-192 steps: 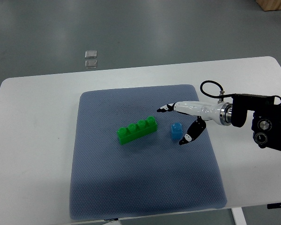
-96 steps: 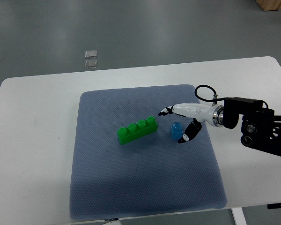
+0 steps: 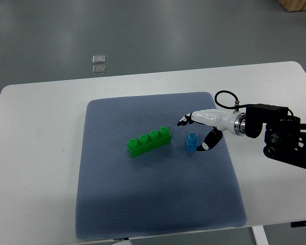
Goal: Stack blue block on green block with right hand
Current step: 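Close the right hand fingers around the blue block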
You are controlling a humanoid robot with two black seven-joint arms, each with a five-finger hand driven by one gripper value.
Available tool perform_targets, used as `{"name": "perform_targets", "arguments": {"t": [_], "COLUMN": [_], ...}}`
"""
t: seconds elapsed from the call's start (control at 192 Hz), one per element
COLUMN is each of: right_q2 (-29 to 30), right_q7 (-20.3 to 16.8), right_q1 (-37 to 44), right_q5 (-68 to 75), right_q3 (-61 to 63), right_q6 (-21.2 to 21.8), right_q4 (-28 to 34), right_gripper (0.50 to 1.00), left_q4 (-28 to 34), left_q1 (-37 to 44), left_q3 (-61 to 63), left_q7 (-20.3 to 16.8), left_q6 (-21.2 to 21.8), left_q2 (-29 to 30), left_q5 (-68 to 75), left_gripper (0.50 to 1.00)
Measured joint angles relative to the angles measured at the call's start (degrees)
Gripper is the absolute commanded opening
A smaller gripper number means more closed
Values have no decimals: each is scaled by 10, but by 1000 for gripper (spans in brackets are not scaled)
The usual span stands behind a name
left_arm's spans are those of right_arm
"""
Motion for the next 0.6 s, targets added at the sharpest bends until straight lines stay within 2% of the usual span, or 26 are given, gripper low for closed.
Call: {"name": "perform_targets", "arguments": {"t": [0.379, 0.504, 0.598], "right_q2": [-2, -4, -4], "right_q7": [0, 0, 0], "right_q1": [-7, -8, -8], "right_q5": [-15, -18, -18], "right_q3": [1, 1, 1], "right_q6": [0, -1, -1], "right_q4": [3, 5, 6], "right_gripper": [829, 760, 727], "left_q4": [0, 0, 0], "left_q1": [0, 0, 0], "left_q3": [0, 0, 0], "left_q7": [0, 0, 0], "left_q6": [0, 0, 0], "left_q2": [0, 0, 0], "left_q5": [0, 0, 0], "left_gripper": [1000, 1000, 1000]}}
